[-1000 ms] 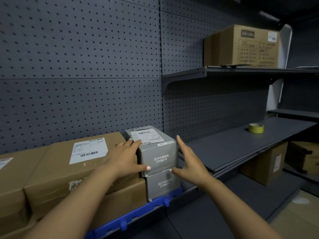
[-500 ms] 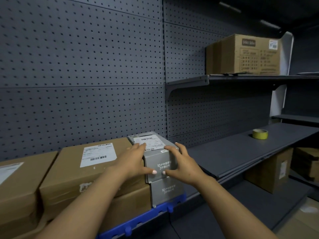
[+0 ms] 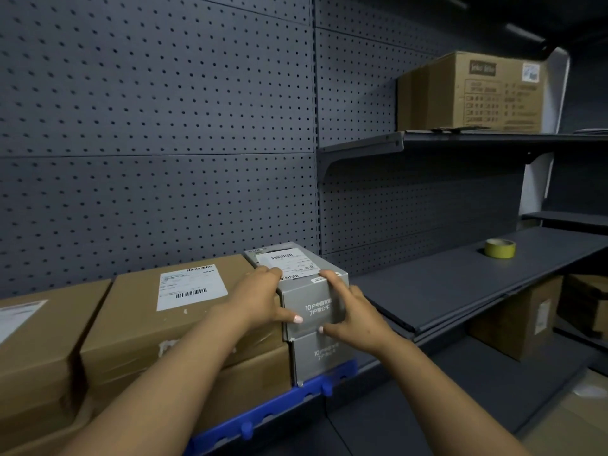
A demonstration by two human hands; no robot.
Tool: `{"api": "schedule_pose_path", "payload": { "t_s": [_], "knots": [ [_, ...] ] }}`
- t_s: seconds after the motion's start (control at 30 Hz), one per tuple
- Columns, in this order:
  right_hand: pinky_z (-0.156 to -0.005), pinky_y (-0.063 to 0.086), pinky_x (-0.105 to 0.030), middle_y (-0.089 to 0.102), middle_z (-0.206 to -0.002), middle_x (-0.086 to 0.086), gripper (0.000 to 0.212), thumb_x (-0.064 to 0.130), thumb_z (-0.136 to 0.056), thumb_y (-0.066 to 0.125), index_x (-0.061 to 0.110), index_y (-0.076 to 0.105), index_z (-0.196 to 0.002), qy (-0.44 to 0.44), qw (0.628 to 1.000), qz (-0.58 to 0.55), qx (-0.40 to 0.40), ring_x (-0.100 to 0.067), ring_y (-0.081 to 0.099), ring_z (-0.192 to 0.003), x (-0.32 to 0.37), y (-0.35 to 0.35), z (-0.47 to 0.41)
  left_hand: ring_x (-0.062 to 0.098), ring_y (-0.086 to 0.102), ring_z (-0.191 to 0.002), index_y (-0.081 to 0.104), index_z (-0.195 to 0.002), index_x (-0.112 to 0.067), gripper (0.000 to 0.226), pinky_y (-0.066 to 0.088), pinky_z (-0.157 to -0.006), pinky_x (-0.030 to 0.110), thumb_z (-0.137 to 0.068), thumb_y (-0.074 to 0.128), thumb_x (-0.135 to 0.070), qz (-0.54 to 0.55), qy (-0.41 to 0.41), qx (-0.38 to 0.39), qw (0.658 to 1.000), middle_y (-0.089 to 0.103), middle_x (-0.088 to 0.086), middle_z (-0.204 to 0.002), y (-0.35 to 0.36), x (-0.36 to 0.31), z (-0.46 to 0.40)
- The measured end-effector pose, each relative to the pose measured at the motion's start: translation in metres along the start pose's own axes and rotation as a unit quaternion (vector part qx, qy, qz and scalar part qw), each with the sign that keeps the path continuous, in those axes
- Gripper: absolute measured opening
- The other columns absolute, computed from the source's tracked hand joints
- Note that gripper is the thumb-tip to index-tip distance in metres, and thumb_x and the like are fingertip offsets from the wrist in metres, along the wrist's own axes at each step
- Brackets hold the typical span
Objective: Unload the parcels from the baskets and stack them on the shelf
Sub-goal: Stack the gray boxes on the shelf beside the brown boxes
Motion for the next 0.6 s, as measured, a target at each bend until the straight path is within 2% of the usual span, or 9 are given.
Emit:
{"api": "schedule_pose_path", "payload": {
  "t_s": [0.2,0.6],
  "knots": [
    [-0.093,0.049,-0.04,0.037,-0.126,-0.001,0.097,0.019,-0.073,0.077,0.065,0.015,-0.132,0.006,1.0,-0.026,-0.015,-0.023,0.046,-0.113,0.0012,0.0022,0.0017,0.022,0.045,-0.121,0.044,-0.135,-0.017,0.093,0.041,-0.1,0.033,-0.062,0.078,-0.061,-0.002,0.006,-0.008,1.0,0.046,0.005,-0.135,-0.0019,-0.0018,0.0002],
    [-0.093,0.049,-0.042,0.036,-0.127,-0.001,0.098,0.017,-0.075,0.075,0.067,0.014,-0.131,-0.004,1.0,-0.019,-0.016,-0.026,0.048,-0.115,0.0038,-0.0009,0.004,0.021,0.044,-0.125,0.04,-0.14,-0.019,0.092,0.039,-0.103,0.033,-0.067,0.075,-0.06,-0.004,0.027,-0.014,1.0,0.046,0.004,-0.139,-0.0025,-0.004,0.0001]
  ]
}}
Point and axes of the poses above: each hand's wrist, its own z-axis away from the middle knuckle, its own y-axis out of the palm, x = y × z, the point moved 10 cm from there along -z, towards the middle knuckle
